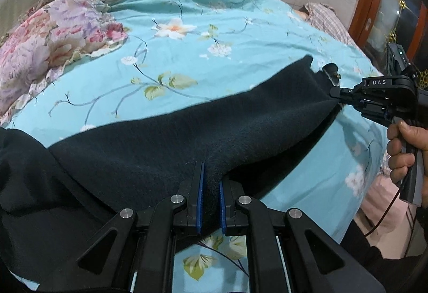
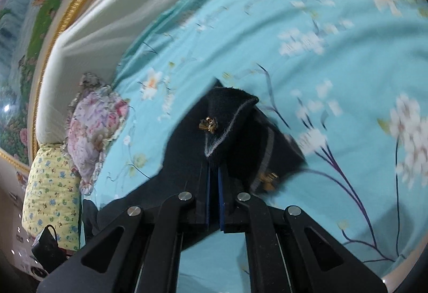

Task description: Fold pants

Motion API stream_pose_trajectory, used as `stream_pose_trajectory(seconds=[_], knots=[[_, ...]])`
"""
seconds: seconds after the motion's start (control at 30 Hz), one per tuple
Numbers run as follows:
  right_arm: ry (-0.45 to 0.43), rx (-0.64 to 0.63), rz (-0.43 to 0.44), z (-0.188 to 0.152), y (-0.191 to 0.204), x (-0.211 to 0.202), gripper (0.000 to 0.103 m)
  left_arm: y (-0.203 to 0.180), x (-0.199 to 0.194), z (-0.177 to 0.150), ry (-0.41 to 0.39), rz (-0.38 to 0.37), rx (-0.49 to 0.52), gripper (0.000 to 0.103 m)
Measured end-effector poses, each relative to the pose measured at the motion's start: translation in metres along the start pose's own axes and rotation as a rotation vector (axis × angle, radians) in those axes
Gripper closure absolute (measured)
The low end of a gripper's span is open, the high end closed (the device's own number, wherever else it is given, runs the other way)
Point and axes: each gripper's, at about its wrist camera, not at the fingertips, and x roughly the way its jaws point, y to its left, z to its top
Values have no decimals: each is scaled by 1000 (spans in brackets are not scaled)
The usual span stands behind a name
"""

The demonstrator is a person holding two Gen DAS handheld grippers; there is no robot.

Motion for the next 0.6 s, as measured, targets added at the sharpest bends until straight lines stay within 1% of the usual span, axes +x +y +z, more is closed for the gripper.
stream_pose_trajectory(seconds=[0.1,0.23,0.37,0.4,0.5,0.53,0.6], knots=[[9,24,-13,-5,-12,4,97,1,7,-5,21,-5,-3,94],[7,12,-30,-7,-12,3,97,2,13,-8,40,-10,-10,91],[8,21,-47,-8,-14,1,97,5,19,-12,65,-16,-29,84],[9,20,-53,-8,-14,1,93,5,19,-12,67,-18,-33,84],[2,42,-63,-10,-17,-6,92,6,14,-15,69,-24,-40,77],[-5,43,-76,-11,-16,-10,92,8,11,-16,68,-25,-46,73],[-35,32,-113,-11,-13,-20,91,12,3,-20,59,-28,-72,69]])
